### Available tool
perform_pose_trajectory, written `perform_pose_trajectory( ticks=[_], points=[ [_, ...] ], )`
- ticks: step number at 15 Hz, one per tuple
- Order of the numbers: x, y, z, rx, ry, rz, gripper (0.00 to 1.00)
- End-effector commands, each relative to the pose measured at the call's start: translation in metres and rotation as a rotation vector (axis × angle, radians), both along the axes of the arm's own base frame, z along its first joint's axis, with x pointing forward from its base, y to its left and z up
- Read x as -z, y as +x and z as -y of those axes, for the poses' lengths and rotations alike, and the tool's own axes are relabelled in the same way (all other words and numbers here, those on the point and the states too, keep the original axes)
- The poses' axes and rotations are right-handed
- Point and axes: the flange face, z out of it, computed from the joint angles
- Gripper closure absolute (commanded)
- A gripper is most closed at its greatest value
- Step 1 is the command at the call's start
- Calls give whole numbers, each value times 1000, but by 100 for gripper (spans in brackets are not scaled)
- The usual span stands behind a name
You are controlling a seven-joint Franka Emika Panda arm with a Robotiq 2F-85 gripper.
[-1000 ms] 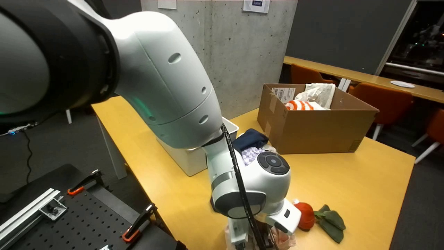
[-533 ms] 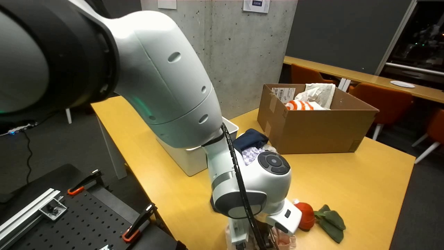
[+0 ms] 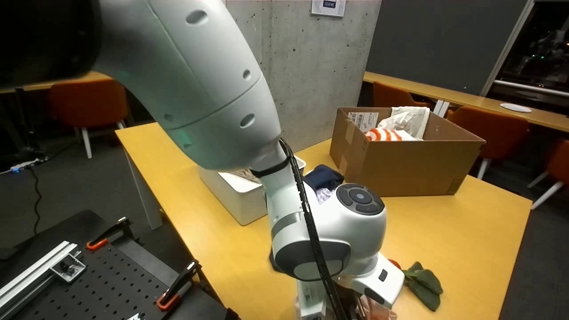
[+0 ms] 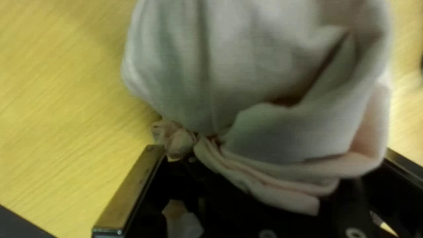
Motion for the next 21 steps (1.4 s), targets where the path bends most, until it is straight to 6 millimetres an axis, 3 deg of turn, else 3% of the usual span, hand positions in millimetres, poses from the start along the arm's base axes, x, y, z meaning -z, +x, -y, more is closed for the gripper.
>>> perform_pose_trajectory(
  ticks=[1, 5, 8, 14, 17, 21],
  points=[
    [-66, -26, -10, 13, -32, 25, 92],
    [-138, -34, -27, -20, -76, 104, 92],
    [-195, -27, -51, -98, -131, 188, 92],
    [-298, 24, -137, -324, -229, 359, 92],
    [-331, 62, -190, -434, -237, 423, 92],
    [-343, 109, -246, -554, -220, 467, 92]
  ],
)
